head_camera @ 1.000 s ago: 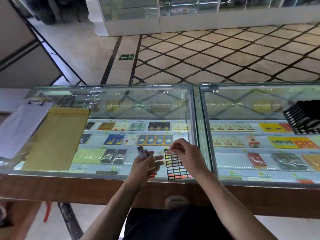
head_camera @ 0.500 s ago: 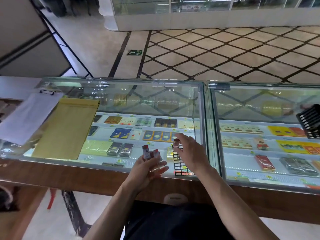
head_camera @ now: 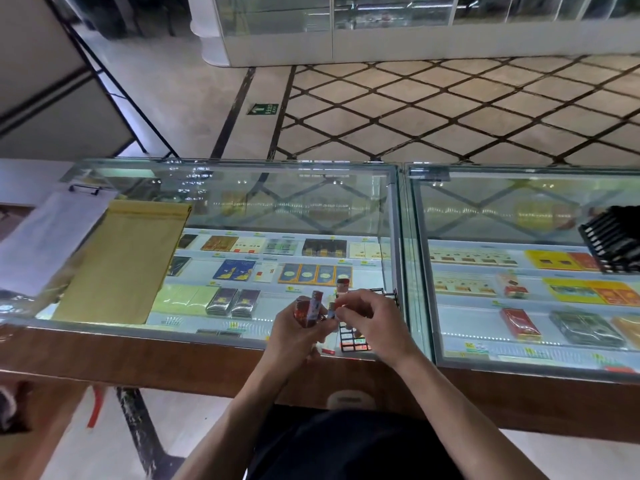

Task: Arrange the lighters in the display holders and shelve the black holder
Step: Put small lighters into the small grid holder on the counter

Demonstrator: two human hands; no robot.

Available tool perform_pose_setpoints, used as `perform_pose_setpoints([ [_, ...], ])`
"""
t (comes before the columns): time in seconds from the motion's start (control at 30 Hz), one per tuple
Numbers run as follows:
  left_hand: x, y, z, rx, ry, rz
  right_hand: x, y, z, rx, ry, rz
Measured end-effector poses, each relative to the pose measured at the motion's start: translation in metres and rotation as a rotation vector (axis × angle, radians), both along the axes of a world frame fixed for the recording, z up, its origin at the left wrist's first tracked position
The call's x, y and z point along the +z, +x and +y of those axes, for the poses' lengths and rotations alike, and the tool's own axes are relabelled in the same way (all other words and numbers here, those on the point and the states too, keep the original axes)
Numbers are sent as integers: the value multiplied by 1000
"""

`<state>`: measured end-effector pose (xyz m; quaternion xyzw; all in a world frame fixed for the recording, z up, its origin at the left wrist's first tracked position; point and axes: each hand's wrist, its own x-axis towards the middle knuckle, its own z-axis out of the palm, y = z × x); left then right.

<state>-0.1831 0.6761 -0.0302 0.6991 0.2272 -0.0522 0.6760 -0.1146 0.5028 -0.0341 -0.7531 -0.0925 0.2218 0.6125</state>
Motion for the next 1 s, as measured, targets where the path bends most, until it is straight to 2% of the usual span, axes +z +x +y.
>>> perform_pose_setpoints([
  [0.1,-3,1,-2,-3,26,6,-1,1,-2,16,-7,68],
  [0.17,-3,0,-4,42,-29,14,2,4,-5,-8,19,39],
  [0.23,-4,0,-4,112,-188,64,2,13,-14,-104,26,-76],
  [0.3,-6,0,-2,164,-362,128,1,25,-21,-198,-58,-249],
  [0.4,-4,-2,3,169,-495,172,-3,36,-19,-168,-167,-420],
  [0.47,-1,-3,3,176,-540,181,-8,39,-14,-128,-182,-426],
  [0.67,-5,-5,6,262,-543,212,-19,38,-12,-55,-231,-432],
  [0.87,3,-3,5,215,-446,217,-19,37,-12,-85,-224,-457],
  [1.0,11,-5,2,171,-398,199,-17,40,-10,-15,-291,-498],
])
